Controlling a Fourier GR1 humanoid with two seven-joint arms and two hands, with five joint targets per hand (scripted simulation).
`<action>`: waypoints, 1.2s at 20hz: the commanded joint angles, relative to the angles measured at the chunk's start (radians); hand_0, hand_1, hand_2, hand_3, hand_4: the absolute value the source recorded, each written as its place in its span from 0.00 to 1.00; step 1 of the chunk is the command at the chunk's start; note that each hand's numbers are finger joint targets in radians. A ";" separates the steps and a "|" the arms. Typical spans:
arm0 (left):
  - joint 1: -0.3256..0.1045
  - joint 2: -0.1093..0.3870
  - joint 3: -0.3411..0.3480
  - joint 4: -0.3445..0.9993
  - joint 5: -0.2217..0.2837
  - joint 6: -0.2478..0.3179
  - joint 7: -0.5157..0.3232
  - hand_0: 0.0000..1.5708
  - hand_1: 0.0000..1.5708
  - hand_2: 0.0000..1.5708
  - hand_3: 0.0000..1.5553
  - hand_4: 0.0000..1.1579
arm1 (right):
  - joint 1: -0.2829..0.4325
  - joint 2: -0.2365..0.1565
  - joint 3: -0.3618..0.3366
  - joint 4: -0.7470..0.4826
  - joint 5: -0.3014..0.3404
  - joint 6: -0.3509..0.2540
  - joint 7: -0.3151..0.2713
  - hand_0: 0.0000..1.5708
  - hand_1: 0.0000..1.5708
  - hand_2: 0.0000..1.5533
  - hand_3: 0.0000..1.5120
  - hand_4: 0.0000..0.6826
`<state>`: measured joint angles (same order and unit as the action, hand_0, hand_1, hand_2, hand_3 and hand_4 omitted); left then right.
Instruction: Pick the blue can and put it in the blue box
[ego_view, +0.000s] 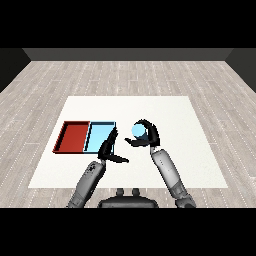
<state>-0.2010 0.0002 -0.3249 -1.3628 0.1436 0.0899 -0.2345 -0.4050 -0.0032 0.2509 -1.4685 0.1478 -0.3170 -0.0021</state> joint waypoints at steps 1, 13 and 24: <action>-0.071 0.000 -0.067 0.048 0.048 0.082 -0.025 0.00 0.00 0.00 0.00 0.00 | -0.013 0.003 -0.005 0.047 0.011 0.009 -0.059 0.95 0.95 0.94 0.92 0.89; -0.063 0.000 -0.135 0.136 0.141 0.115 -0.053 0.00 0.00 0.00 0.00 0.00 | 0.029 0.003 0.042 0.026 -0.041 0.027 -0.073 0.94 0.94 0.94 0.92 0.89; -0.157 0.000 -0.125 0.200 0.161 0.136 -0.058 0.00 0.00 0.00 0.00 0.00 | -0.057 0.003 0.165 0.054 -0.089 -0.094 -0.059 0.93 0.93 0.94 0.93 0.91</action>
<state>-0.3393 0.0015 -0.4171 -1.1796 0.2873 0.1957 -0.2825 -0.4580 -0.0003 0.3729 -1.4179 0.0780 -0.3741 -0.0584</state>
